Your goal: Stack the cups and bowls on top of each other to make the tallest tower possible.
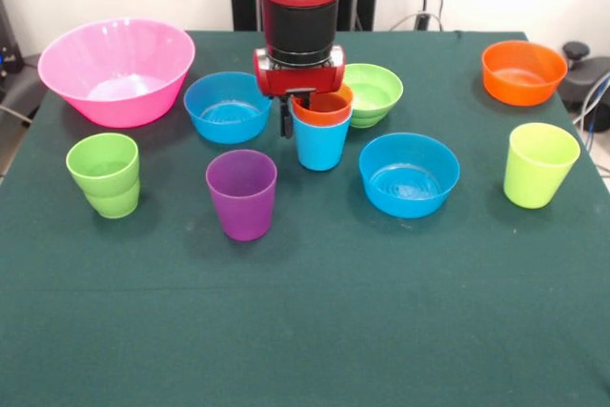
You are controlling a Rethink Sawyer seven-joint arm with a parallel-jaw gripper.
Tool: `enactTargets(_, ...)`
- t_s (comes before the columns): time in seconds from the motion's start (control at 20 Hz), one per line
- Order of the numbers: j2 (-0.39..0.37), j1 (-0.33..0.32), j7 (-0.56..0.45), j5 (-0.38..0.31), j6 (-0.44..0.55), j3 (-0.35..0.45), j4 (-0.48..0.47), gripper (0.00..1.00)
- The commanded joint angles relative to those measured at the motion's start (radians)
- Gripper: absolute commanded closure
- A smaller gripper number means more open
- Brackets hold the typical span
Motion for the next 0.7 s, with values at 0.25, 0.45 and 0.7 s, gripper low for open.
enactTargets(0.25, -0.025, -0.034, -0.071, -0.041, 0.233, 0.057, -0.027, 1.0)
enactTargets(0.45, -0.025, -0.045, -0.08, -0.039, 0.279, 0.071, -0.054, 1.0)
enactTargets(0.7, -0.017, -0.054, -0.091, -0.039, 0.332, 0.083, -0.105, 1.0)
